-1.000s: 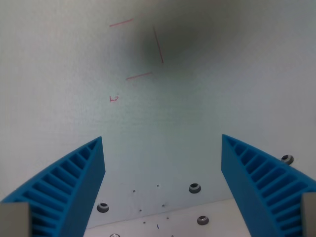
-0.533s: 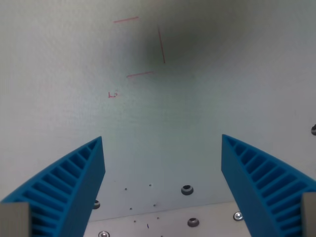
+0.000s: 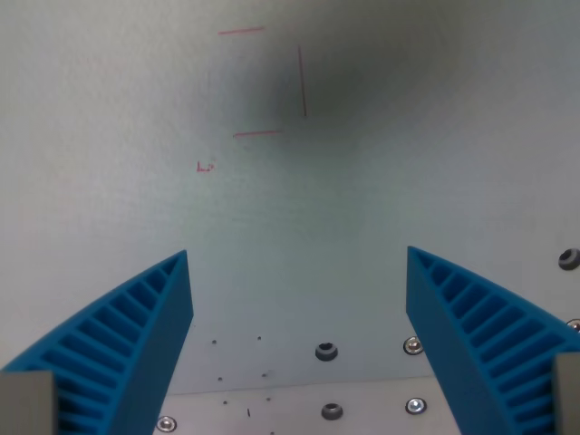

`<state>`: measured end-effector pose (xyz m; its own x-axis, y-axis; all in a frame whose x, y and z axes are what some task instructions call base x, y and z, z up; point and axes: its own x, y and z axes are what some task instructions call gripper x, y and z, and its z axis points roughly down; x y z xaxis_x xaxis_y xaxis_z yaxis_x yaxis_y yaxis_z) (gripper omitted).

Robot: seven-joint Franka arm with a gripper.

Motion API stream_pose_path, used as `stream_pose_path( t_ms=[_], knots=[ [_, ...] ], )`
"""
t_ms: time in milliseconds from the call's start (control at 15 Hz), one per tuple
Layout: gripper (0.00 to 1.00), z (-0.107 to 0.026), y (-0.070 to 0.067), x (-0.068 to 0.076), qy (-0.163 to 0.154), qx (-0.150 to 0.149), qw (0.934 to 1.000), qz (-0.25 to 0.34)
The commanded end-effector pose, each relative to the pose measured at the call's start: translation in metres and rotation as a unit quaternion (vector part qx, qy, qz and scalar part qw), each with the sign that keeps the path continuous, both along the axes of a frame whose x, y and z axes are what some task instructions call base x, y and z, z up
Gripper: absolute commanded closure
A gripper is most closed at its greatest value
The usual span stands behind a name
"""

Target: Rotate around gripper negative z

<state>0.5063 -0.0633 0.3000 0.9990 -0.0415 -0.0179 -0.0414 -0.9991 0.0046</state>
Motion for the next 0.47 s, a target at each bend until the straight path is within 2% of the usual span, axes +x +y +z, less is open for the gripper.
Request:
stream_pose_path(
  t_ms=[67, 467],
  knots=[
    [0.0, 0.0023, -0.0011, 0.0, -0.002, 0.001, 0.9972, 0.075],
    [0.0, 0.0023, -0.0011, 0.0, -0.002, 0.002, 0.994, 0.109]
  ],
)
